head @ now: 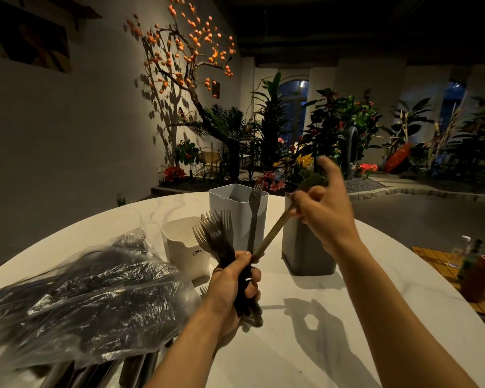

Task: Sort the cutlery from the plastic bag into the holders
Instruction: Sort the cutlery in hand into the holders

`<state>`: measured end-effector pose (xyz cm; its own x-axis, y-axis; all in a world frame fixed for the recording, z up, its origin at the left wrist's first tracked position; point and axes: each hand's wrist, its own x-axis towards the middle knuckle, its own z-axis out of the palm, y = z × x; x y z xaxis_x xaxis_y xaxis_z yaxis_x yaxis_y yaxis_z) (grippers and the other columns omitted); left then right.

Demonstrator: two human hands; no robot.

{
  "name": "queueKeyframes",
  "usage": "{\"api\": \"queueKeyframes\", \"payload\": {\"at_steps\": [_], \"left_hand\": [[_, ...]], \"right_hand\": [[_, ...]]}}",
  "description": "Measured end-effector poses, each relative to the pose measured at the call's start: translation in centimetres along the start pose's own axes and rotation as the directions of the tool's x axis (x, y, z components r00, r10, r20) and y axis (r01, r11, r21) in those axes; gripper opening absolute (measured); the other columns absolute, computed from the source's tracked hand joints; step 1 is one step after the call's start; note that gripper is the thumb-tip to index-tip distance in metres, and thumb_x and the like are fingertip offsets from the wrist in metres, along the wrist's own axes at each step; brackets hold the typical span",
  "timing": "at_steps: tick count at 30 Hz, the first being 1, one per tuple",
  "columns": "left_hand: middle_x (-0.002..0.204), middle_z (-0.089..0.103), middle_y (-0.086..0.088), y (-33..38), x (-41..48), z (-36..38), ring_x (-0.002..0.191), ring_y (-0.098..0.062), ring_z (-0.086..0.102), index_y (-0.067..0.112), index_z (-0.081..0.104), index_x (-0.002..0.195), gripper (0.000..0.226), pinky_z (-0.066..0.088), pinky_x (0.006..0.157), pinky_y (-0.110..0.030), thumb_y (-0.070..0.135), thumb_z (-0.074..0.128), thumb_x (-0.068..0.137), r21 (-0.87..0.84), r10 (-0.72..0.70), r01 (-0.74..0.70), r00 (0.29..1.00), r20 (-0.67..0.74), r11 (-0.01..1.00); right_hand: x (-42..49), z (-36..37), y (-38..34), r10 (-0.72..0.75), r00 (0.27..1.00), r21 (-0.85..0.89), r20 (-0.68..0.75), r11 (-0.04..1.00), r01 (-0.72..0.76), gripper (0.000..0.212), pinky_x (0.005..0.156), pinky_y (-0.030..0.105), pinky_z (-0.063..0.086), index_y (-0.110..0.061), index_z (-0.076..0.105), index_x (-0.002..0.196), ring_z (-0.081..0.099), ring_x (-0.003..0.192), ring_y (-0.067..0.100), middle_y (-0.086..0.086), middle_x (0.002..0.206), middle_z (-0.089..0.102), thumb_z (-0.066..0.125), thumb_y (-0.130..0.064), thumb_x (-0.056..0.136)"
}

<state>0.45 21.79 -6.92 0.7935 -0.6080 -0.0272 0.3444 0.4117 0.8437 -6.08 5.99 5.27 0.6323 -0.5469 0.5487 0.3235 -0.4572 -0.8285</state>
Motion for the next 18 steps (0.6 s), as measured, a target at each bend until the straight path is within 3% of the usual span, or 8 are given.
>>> {"api": "queueKeyframes", "payload": {"at_steps": [3, 6, 10, 12, 15, 18], "left_hand": [[0.07, 0.059, -0.01, 0.0, 0.1, -0.1, 0.044, -0.013, 0.045, 0.006, 0.067, 0.092, 0.023, 0.042, 0.053, -0.029, 0.026, 0.059, 0.1, 0.006, 0.012, -0.012, 1.0, 0.016, 1.0], [0.069, 0.057, -0.009, -0.1, 0.1, -0.1, 0.044, -0.013, 0.045, 0.007, 0.068, 0.088, 0.023, 0.042, 0.054, -0.028, 0.025, 0.059, 0.101, 0.009, 0.016, -0.016, 1.0, 0.015, 1.0], [0.067, 0.057, -0.009, 0.0, -0.1, 0.0, 0.044, -0.013, 0.045, 0.007, 0.067, 0.088, 0.024, 0.042, 0.053, -0.028, 0.025, 0.058, 0.101, 0.014, 0.018, -0.018, 1.0, 0.014, 1.0], [0.066, 0.056, -0.009, 0.1, -0.1, 0.1, 0.043, -0.013, 0.044, 0.007, 0.068, 0.087, 0.024, 0.042, 0.053, -0.028, 0.025, 0.058, 0.1, 0.016, 0.017, -0.017, 1.0, 0.003, 1.0], [0.064, 0.054, -0.008, 0.1, -0.2, 0.3, 0.043, -0.013, 0.042, 0.007, 0.067, 0.089, 0.023, 0.041, 0.052, -0.028, 0.024, 0.058, 0.101, 0.011, 0.006, -0.005, 1.0, -0.016, 1.0], [0.062, 0.052, -0.007, 0.1, -0.4, 0.4, 0.043, -0.012, 0.041, 0.006, 0.067, 0.092, 0.021, 0.041, 0.051, -0.028, 0.024, 0.06, 0.1, 0.003, -0.007, 0.007, 1.0, -0.028, 1.0]], "right_hand": [[0.8, -1.7, -0.5, -0.22, 0.953, -0.109, -0.208, 0.974, 0.201, 0.052, 0.063, 0.025, 0.061, -0.021, 0.039, 0.143, 0.071, 0.074, 0.016, -0.001, 0.096, 0.062, 0.057, -0.001, 0.098], [1.4, -3.0, -0.7, -0.386, 0.845, -0.208, -0.37, 0.921, 0.329, 0.04, 0.062, 0.022, 0.06, -0.019, 0.041, 0.138, 0.069, 0.071, 0.01, -0.01, 0.09, 0.058, 0.051, -0.004, 0.102], [1.9, -3.6, 0.0, -0.569, 0.715, -0.36, -0.406, 0.819, 0.447, 0.042, 0.059, 0.019, 0.055, -0.032, 0.039, 0.13, 0.062, 0.071, 0.006, -0.021, 0.087, 0.051, 0.047, -0.004, 0.1], [2.0, -3.5, 0.8, -0.603, 0.719, -0.439, -0.344, 0.781, 0.445, 0.046, 0.058, 0.026, 0.055, -0.031, 0.04, 0.13, 0.061, 0.071, 0.014, -0.018, 0.085, 0.051, 0.049, 0.0, 0.098], [1.6, -2.6, 2.3, -0.561, 0.8, -0.551, -0.211, 0.745, 0.377, 0.05, 0.059, 0.041, 0.055, -0.027, 0.048, 0.127, 0.06, 0.074, 0.026, -0.003, 0.084, 0.059, 0.053, 0.008, 0.093], [1.2, -2.1, 4.1, -0.442, 0.886, -0.652, -0.14, 0.715, 0.254, 0.039, 0.075, 0.033, 0.044, -0.017, 0.063, 0.126, 0.055, 0.096, 0.032, 0.006, 0.096, 0.068, 0.057, 0.003, 0.092]]}}
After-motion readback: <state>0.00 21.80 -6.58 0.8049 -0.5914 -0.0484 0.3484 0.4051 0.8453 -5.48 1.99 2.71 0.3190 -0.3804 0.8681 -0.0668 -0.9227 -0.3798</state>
